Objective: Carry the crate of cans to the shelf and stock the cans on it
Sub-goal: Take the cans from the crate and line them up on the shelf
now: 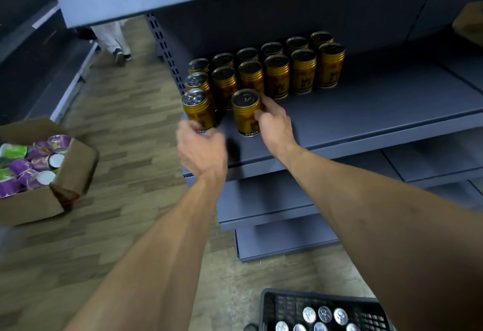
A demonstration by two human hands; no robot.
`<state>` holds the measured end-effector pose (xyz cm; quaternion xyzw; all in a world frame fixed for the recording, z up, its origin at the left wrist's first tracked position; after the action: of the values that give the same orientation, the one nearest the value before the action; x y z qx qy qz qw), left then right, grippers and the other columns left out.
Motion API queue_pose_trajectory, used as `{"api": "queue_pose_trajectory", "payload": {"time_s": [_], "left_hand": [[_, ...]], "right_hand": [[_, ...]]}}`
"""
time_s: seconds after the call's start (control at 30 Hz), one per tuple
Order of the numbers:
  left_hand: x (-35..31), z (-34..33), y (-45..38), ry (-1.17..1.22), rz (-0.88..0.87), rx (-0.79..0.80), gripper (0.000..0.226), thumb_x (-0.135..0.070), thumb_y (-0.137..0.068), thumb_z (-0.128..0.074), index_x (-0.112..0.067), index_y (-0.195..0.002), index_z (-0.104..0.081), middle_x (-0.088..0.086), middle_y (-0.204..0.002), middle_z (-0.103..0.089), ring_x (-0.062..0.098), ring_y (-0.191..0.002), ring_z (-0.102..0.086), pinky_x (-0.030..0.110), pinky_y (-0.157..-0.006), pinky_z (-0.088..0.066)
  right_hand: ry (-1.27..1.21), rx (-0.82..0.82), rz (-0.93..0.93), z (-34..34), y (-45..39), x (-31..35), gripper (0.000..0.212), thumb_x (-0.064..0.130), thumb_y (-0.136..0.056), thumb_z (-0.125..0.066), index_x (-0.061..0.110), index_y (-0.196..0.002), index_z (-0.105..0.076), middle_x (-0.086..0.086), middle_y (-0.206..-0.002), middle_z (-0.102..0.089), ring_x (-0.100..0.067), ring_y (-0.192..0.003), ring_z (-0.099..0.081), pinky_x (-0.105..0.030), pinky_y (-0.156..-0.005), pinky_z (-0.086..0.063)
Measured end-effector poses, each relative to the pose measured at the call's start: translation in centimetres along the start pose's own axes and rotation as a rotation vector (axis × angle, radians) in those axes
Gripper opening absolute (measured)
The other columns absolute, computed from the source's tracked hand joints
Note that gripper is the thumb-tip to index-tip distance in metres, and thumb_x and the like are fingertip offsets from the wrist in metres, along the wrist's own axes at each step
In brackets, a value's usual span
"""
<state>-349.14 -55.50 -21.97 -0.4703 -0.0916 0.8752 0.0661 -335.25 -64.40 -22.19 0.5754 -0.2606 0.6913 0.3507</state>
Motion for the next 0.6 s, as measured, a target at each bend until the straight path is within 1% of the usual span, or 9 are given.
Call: {"api": "queue_pose_trajectory", "payload": {"time_s": [0.03,0.1,0.13,0.17,0.23,0.3,0.4,0.5,0.6], "left_hand": [[0.9,0.4,-0.6,0.04,0.088,-0.032,0.036,-0.016,-0.076,-0.062,-0.011,-0.111,-0.056,0.012,-0.112,-0.06,0.034,-0.105,-0.056,0.035,-0.084,-0.036],[1.7,0.3,-2.2,0.065,0.148,0.019,0.059,-0.014,-0.078,-0.064,-0.005,-0.134,-0.045,0.014,-0.131,-0.05,0.032,-0.122,-0.047,0.033,-0.099,-0.031],[1.9,0.0,-3.1,0.066,0.142,0.077,0.064,-0.014,-0.081,-0.064,-0.005,-0.14,-0.042,0.012,-0.135,-0.05,0.028,-0.127,-0.045,0.032,-0.104,-0.03],[1.8,-0.4,-3.9,0.067,0.119,0.135,0.061,-0.015,-0.083,-0.065,-0.007,-0.14,-0.044,0.008,-0.131,-0.055,0.024,-0.126,-0.047,0.031,-0.106,-0.032],[1.5,-1.1,-5.0,0.057,0.077,0.193,0.046,-0.019,-0.084,-0.066,-0.01,-0.129,-0.057,0.005,-0.115,-0.066,0.022,-0.118,-0.055,0.031,-0.103,-0.04],[1.5,-1.3,-5.4,0.047,0.064,0.179,0.039,-0.022,-0.085,-0.067,-0.011,-0.123,-0.06,0.009,-0.112,-0.068,0.025,-0.119,-0.053,0.033,-0.102,-0.042],[1.9,-1.5,-5.7,0.025,0.018,0.19,0.036,-0.025,-0.086,-0.07,-0.012,-0.118,-0.059,0.009,-0.109,-0.068,0.024,-0.115,-0.052,0.033,-0.099,-0.04],[2.3,-1.3,-6.4,0.039,-0.048,0.22,0.036,-0.027,-0.083,-0.075,-0.012,-0.112,-0.06,0.005,-0.1,-0.068,0.017,-0.096,-0.055,0.025,-0.087,-0.041],[2.7,-1.5,-7.4,0.058,-0.096,0.257,0.038,-0.029,-0.08,-0.079,-0.011,-0.109,-0.062,0.004,-0.095,-0.069,0.014,-0.089,-0.059,0.02,-0.081,-0.039]], "right_hand": [[0.01,0.002,-0.002,-0.2,0.0,-0.2,0.047,0.019,-0.094,-0.05,0.028,-0.14,-0.055,-0.002,-0.138,-0.059,-0.025,-0.128,-0.049,-0.026,-0.104,-0.034],[0.023,0.012,-0.019,-0.5,-0.3,-0.2,0.044,0.021,-0.093,-0.052,0.028,-0.135,-0.058,-0.003,-0.131,-0.062,-0.025,-0.122,-0.052,-0.028,-0.101,-0.037],[0.019,0.019,-0.024,-0.7,-0.4,-0.1,0.041,0.02,-0.093,-0.053,0.027,-0.133,-0.06,-0.003,-0.129,-0.063,-0.024,-0.119,-0.052,-0.028,-0.099,-0.036],[0.001,0.026,-0.03,-0.9,-0.6,0.1,0.039,0.019,-0.093,-0.053,0.027,-0.13,-0.061,-0.003,-0.129,-0.063,-0.022,-0.118,-0.052,-0.028,-0.098,-0.035],[-0.063,0.015,-0.056,-1.4,-0.9,0.3,0.04,0.015,-0.094,-0.052,0.026,-0.131,-0.062,-0.003,-0.132,-0.062,-0.021,-0.12,-0.05,-0.027,-0.101,-0.033],[-0.101,-0.012,-0.077,-1.8,-1.4,0.3,0.042,0.014,-0.094,-0.05,0.025,-0.133,-0.061,-0.005,-0.137,-0.059,-0.024,-0.127,-0.049,-0.03,-0.106,-0.034],[-0.113,-0.025,-0.092,-2.9,-2.1,0.3,0.044,0.016,-0.095,-0.048,0.024,-0.137,-0.058,-0.006,-0.141,-0.055,-0.028,-0.131,-0.047,-0.038,-0.114,-0.034],[-0.116,-0.023,-0.083,-4.2,-2.6,0.3,0.045,0.017,-0.097,-0.046,0.024,-0.14,-0.054,-0.007,-0.146,-0.051,-0.028,-0.134,-0.044,-0.042,-0.116,-0.032],[-0.123,-0.032,-0.086,-5.2,-3.1,0.4,0.046,0.021,-0.1,-0.041,0.024,-0.145,-0.049,-0.007,-0.152,-0.044,-0.028,-0.139,-0.04,-0.044,-0.118,-0.029]]}}
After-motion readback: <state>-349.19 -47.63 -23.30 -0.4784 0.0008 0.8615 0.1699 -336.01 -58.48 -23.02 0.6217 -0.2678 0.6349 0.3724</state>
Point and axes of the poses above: each hand's wrist, its own y-axis away from the middle knuckle, its own z-axis out of the back of the hand, x = y × z, the point moved 4 cm from there along -y, towards the middle knuckle
